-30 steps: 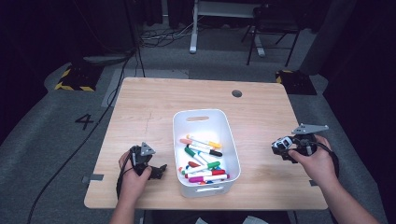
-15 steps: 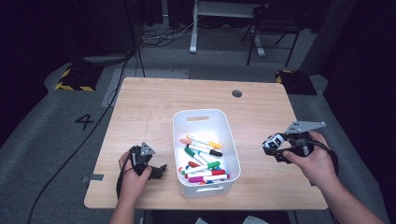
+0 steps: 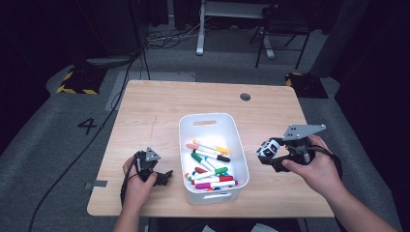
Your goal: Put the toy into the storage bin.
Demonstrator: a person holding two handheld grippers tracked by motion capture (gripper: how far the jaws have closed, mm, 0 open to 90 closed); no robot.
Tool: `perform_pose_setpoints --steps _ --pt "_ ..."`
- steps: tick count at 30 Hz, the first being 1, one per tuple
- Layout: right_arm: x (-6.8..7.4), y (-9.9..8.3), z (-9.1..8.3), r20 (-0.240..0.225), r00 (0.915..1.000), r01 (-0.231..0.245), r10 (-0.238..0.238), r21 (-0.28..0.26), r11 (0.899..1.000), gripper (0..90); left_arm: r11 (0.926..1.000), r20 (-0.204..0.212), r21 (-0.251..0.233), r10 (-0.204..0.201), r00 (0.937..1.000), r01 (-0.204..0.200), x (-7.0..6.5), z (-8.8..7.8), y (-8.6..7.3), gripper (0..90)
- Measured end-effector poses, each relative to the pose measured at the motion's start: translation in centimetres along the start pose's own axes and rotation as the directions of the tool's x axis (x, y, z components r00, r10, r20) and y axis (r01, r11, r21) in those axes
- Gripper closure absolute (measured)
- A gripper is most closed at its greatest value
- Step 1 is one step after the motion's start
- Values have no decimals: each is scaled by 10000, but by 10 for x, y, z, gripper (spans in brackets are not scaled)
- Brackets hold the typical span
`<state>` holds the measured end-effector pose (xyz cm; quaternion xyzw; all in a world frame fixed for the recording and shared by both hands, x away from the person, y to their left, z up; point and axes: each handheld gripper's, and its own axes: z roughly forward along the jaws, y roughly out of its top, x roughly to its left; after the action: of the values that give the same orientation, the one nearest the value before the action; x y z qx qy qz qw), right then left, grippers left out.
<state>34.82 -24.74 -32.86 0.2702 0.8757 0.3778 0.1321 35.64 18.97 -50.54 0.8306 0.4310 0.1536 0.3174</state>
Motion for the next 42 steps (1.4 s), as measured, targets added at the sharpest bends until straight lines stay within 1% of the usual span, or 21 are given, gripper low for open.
perform_pose_setpoints --steps 5,8,9,10,11,14,16,22,26,30,31,33,35,38,42 --pt "10 10 4 -253 9993 282 -283 -14 9996 260 10000 0 -2 0 10000 0 0 0 0 1" --pt "16 14 8 -421 9980 478 -478 -7 9989 260 10000 -1 -2 2 10000 -2 0 0 0 1" --pt "18 16 9 -547 9974 477 -478 -42 9989 260 10000 -4 -10 -2 10000 2 0 0 0 1" --pt "20 17 11 -574 9970 526 -526 -27 9986 260 10000 0 -1 -1 10000 1 0 0 0 1" --pt "21 18 12 -662 9957 644 -644 -22 9979 260 10000 0 -4 -3 10000 3 0 0 0 1" --pt "26 22 17 -818 9949 587 -583 31 9983 260 10000 1 -2 -3 10000 3 0 0 0 1" --pt "28 25 20 -877 9934 747 -739 62 9972 260 10000 0 -3 1 10000 -1 0 0 0 1" --pt "35 31 30 -1095 9906 850 -824 196 9962 260 10000 0 -3 -1 10000 1 0 0 0 1" --pt "40 32 36 -1306 9870 979 -935 276 9948 260 10000 1 -5 0 10000 0 0 0 0 1" --pt "46 31 43 -1458 9825 1242 -1161 480 9911 260 10000 0 -3 1 10000 -1 0 0 0 1" --pt "48 31 45 -1514 9822 1203 -1114 508 9914 259 10000 1 -3 0 10000 0 0 0 0 1" --pt "50 30 48 -1621 9777 1444 -1337 567 9879 259 10000 0 -2 0 10000 0 0 0 0 1" --pt "53 30 50 -1723 9745 1574 -1441 666 9853 259 10000 0 -2 1 10000 -1 0 0 0 1" --pt "55 29 55 -1917 9666 1870 -1699 750 9795 259 10000 1 -2 0 10000 0 0 0 0 1" --pt "59 27 61 -2097 9608 2029 -1811 872 9753 259 10000 0 -1 3 10000 -3 0 0 0 1"
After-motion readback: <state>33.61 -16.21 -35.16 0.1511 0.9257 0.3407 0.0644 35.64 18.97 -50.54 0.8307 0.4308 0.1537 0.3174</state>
